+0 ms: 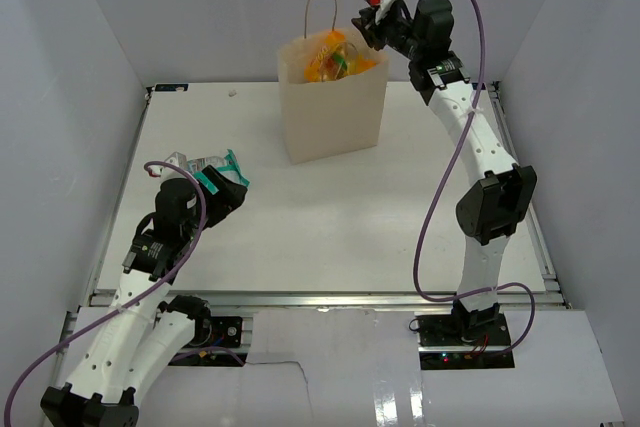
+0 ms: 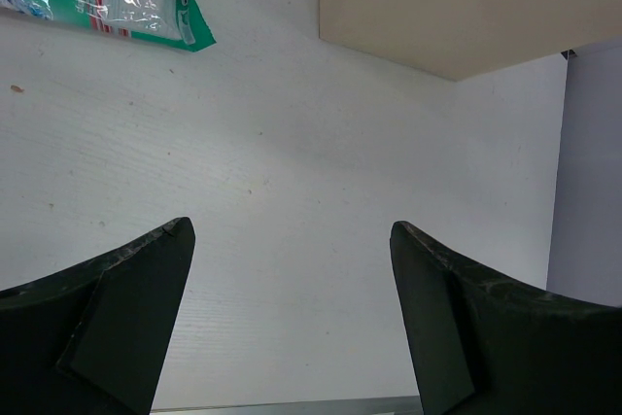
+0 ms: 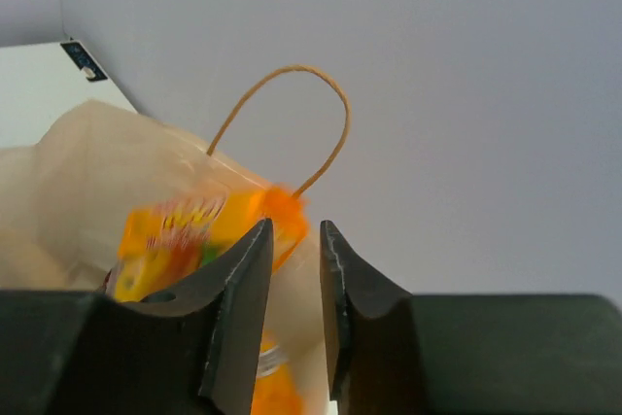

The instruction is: Place the snacks into the paper bag

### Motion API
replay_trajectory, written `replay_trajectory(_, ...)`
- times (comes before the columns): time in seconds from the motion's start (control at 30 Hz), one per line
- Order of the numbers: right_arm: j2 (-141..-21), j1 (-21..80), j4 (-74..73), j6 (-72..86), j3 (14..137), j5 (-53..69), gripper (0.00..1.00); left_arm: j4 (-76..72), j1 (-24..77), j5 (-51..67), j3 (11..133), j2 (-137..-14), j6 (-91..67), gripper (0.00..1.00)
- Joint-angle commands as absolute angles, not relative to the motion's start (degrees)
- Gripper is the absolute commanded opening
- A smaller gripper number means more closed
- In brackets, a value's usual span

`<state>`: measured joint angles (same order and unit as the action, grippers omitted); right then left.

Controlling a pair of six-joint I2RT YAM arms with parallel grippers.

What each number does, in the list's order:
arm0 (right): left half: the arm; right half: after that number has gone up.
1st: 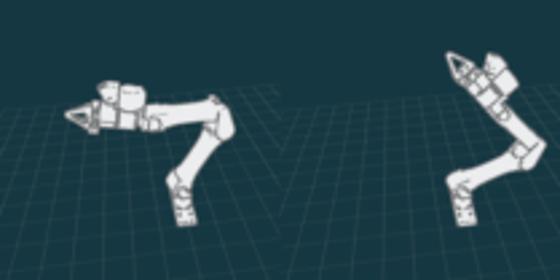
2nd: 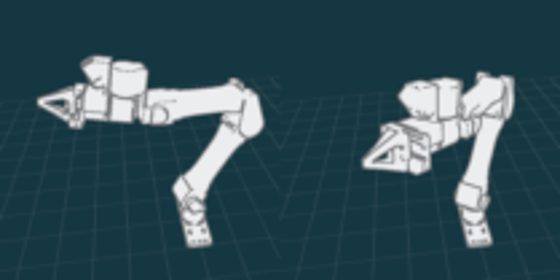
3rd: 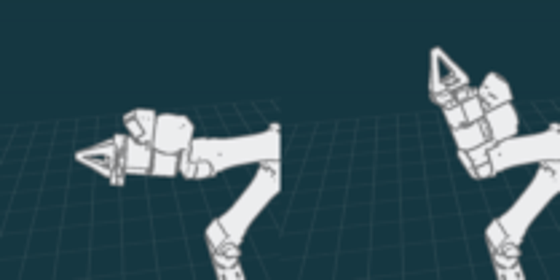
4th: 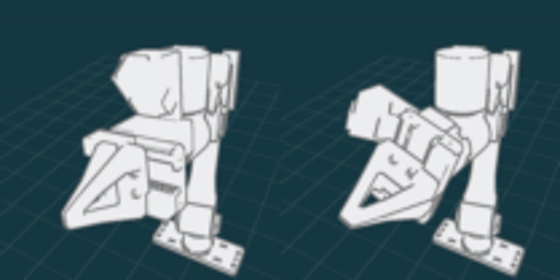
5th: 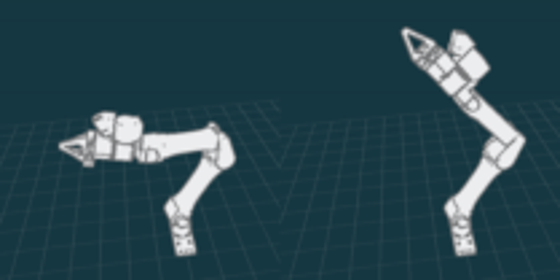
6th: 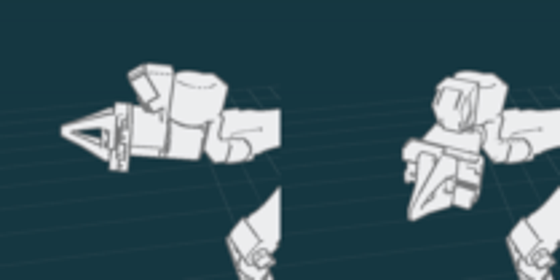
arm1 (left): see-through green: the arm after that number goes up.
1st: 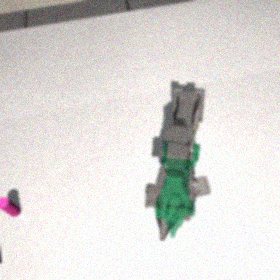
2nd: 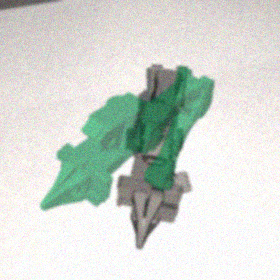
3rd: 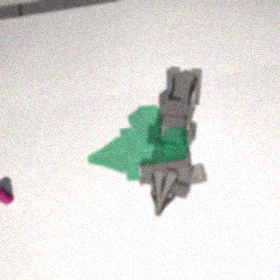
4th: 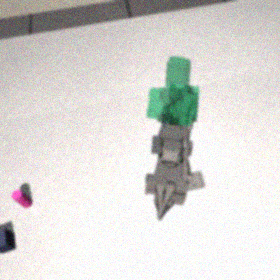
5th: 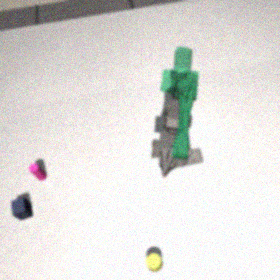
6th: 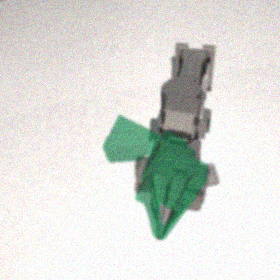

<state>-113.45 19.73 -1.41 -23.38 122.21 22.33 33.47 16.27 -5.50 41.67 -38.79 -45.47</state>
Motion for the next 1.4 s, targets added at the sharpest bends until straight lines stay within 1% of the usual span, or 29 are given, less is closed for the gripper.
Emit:
replay_trajectory(0.0, -111.27, 19.51, 5.36, -24.43, 122.35, 22.06, 0.36, 33.4, 16.17, -5.63, 41.31, -38.85, -44.56, 0.93)
replay_trajectory(0.07, -110.75, 19.51, 5.27, -24.43, 122.26, 21.97, 0.42, 32.87, 16.17, -5.1, 41.66, -39.98, -43.86, 0.93)
replay_trajectory(0.23, -108.55, 19.34, 4.57, -24.43, 121.91, 21.53, 0.45, 32.08, 16.17, -4.66, 43.24, -44.11, -42.02, 0.93)
replay_trajectory(0.3, -106.71, 18.99, 3.43, -24.0, 121.47, 21.88, 0.5, 31.9, 16.17, -5.1, 44.47, -47.01, -40.52, 0.93)
replay_trajectory(0.37, -104.25, 17.58, 1.51, -22.33, 120.24, 23.28, 0.57, 31.99, 16.17, -5.62, 45.96, -50.86, -38.68, 0.93)
replay_trajectory(0.43, -101.27, 15.3, 0.09, -20.93, 117.7, 27.4, 0.64, 31.99, 16.17, -5.71, 47.19, -53.51, -37.45, 0.93)
replay_trajectory(0.47, -100.03, 13.47, -2.87, -20.13, 116.29, 30.47, 0.66, 31.99, 16.17, -6.41, 48.24, -55.96, -36.4, 0.93)
replay_trajectory(0.5, -97.41, 12.4, -4.03, -19.95, 112.71, 32.59, 0.71, 31.91, 16.17, -7.03, 48.69, -57.29, -35.95, 0.93)
replay_trajectory(0.57, -94.5, 9.77, -6.23, -20.13, 107.87, 37.85, 0.73, 31.99, 16.17, -9.91, 49.65, -60.1, -34.64, 0.93)
replay_trajectory(0.6, -91.26, 8.97, -7.89, -20.39, 101.93, 39.45, 0.76, 31.73, 16.17, -10.89, 51.05, -63.51, -34.28, 0.93)
replay_trajectory(0.67, -88.26, 7.65, -11.23, -23.62, 95.74, 43.48, 0.77, 30.77, 16.17, -14.13, 52.46, -67.48, -32.71, 0.93)
replay_trajectory(0.7, -85.11, 7.47, -15.17, -25.3, 92.49, 44.29, 0.77, 30.15, 16.17, -14.93, 54.47, -72.2, -32.09, 0.93)
replay_trajectory(0.73, -83.43, 7.47, -16.77, -26.79, 84.89, 44.47, 0.77, 28.75, 16.17, -15.46, 55.71, -74.86, -31.21, 0.93)
replay_trajectory(0.77, -81.58, 7.3, -17.92, -28.02, 80.81, 44.73, 0.78, 28.22, 16.17, -16.25, 57.2, -77.67, -30.68, 0.93)
replay_trajectory(0.8, -77.82, 7.29, -19.5, -30.04, 76.77, 45.0, 0.78, 27.52, 16.17, -17.65, 60.7, -83.44, -29.54, 0.93)
replay_trajectory(0.83, -75.96, 7.12, -19.86, -30.67, 69.07, 45.26, 0.78, 27.16, 16.17, -18.27, 62.56, -86.37, -28.84, 0.93)
replay_trajectory(0.87, -74.11, 7.12, -20.3, -31.28, 65.6, 45.26, 0.78, 26.98, 16.08, -18.72, 64.41, -89.27, -28.31, 0.92)
replay_trajectory(0.9, -70.79, 7.03, -20.74, -32.16, 62.43, 45.52, 0.79, 26.81, 16.08, -19.24, 66.34, -92.08, -26.82, 0.89)
replay_trajectory(0.93, -69.36, 6.94, -21.87, -32.78, 59.79, 45.79, 0.79, 26.81, 16.0, -19.94, 69.84, -96.98, -26.37, 0.88)
replay_trajectory(0.97, -67.95, 6.6, -22.58, -33.39, 55.15, 46.66, 0.79, 26.89, 15.91, -20.47, 71.35, -99.03, -26.02, 0.86)
replay_trajectory(1.0, -65.59, 6.5, -23.11, -33.66, 53.19, 47.02, 0.79, 26.72, 15.82, -20.83, 72.59, -100.88, -25.49, 0.81)
replay_trajectory(1.07, -63.56, 5.89, -25.13, -35.41, 49.07, 47.9, 0.8, 26.98, 15.56, -22.23, 75.75, -105.46, -24.52, 0.77)
replay_trajectory(1.1, -61.98, 5.71, -25.4, -35.51, 47.83, 47.81, 0.8, 26.98, 15.38, -22.32, 76.46, -106.51, -24.09, 0.72)
replay_trajectory(1.2, -60.47, 4.66, -26.28, -35.68, 44.65, 48.07, 0.77, 26.98, 15.03, -23.38, 78.83, -109.59, -22.85, 0.69)
replay_trajectory(1.23, -60.47, 4.4, -26.37, -35.51, 44.21, 48.16, 0.77, 27.07, 14.94, -23.38, 79.45, -110.3, -22.5, 0.64)
replay_trajectory(1.3, -60.55, 4.04, -26.54, -34.89, 43.51, 48.87, 0.77, 27.07, 14.77, -22.94, 81.38, -112.23, -21.36, 0.6)
replay_trajectory(1.33, -60.56, 4.04, -26.54, -34.72, 43.42, 49.22, 0.77, 27.24, 14.77, -22.68, 81.82, -112.85, -20.66, 0.56)
replay_trajectory(1.37, -60.64, 4.04, -26.46, -34.63, 43.5, 49.31, 0.77, 27.51, 14.77, -22.5, 82.52, -113.9, -20.57, 0.54)
